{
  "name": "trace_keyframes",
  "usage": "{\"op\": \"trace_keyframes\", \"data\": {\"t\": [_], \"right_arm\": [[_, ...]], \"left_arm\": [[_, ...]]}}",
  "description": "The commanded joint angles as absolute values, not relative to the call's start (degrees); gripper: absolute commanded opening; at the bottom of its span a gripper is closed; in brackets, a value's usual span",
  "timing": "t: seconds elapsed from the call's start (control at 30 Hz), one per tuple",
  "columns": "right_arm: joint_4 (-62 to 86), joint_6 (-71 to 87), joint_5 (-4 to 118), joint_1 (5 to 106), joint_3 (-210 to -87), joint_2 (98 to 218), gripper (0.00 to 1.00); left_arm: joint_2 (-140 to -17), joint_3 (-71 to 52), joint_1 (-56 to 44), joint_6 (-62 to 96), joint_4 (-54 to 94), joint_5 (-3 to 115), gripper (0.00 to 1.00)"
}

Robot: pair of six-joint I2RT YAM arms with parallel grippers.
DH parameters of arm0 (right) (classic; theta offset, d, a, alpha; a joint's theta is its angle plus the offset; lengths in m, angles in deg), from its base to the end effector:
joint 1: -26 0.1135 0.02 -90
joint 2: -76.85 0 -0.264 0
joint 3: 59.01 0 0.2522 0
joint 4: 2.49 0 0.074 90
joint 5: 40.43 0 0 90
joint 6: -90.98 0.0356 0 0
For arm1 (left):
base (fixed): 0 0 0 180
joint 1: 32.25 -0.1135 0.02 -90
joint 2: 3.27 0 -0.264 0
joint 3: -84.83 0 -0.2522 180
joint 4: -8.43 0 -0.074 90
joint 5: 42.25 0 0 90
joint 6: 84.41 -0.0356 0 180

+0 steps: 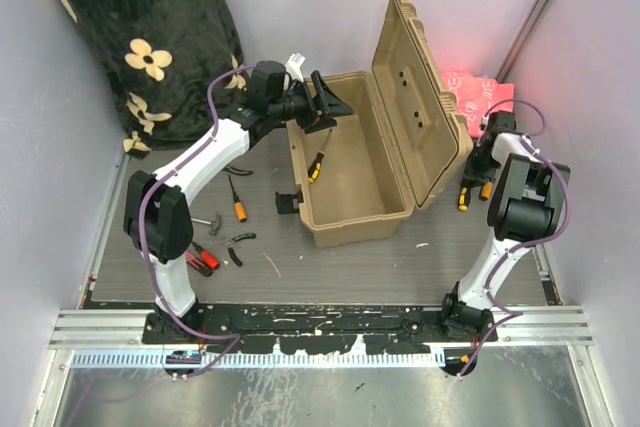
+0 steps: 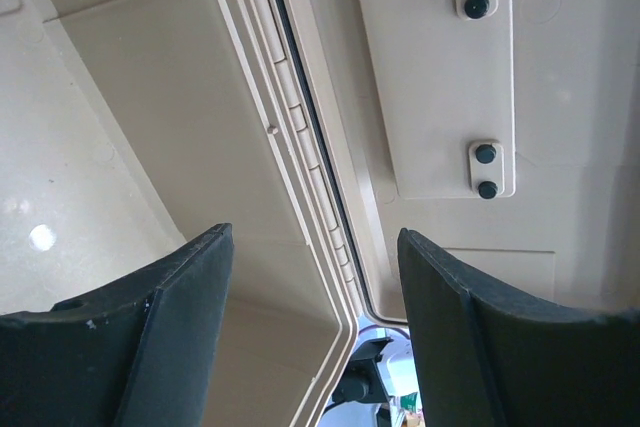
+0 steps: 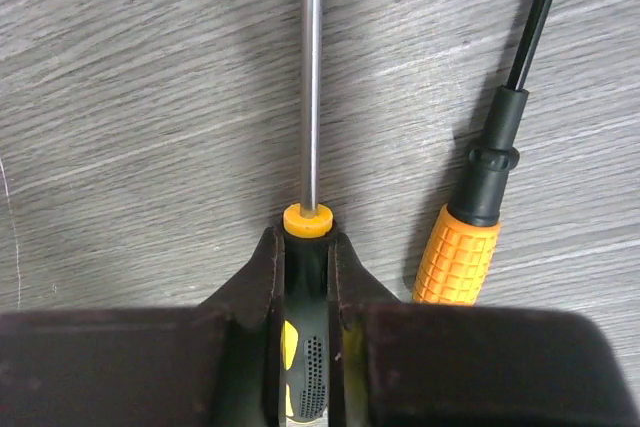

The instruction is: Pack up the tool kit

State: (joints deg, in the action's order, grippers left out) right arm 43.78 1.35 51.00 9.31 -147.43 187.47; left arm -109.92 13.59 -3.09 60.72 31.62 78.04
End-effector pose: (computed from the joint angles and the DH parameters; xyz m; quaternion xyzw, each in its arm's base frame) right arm 0.3707 -0.1102 0.1634 0.1434 0.9718 -0.0144 0.1866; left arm 0.3802 -0.2327 0.3380 -0.0348 0.8087 -0.5262 0.2604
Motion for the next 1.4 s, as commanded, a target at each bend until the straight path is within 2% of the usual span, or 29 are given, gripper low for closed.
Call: {"op": "trace_keyframes", "data": {"t": [0.0, 0.4, 0.57, 0.97, 1.37], "right_arm": [[44.81, 2.89, 53.69, 9.64, -148.82, 186.26, 0.01], [54.89, 3.49, 50.0, 9.5, -168.9, 171.32, 0.01], [54.84, 4.53, 47.4, 9.54, -175.39, 164.79, 0.01], [33.74, 12.43, 63.85, 9.56, -174.54, 149.65, 0.01], [13.17, 32.49, 80.69, 9.63, -177.22, 148.25, 0.01]], "left_arm": [[-106.46, 13.68, -3.34, 60.47, 28.73, 79.44, 0.67], [-108.2, 17.11, -4.08, 59.81, 28.76, 80.83, 0.67], [-108.83, 18.29, -4.22, 60.14, 27.6, 81.83, 0.67], [-107.82, 20.55, -4.22, 55.19, 18.74, 89.67, 0.67], [-105.43, 20.23, -4.22, 53.57, 12.9, 92.95, 0.68]]}}
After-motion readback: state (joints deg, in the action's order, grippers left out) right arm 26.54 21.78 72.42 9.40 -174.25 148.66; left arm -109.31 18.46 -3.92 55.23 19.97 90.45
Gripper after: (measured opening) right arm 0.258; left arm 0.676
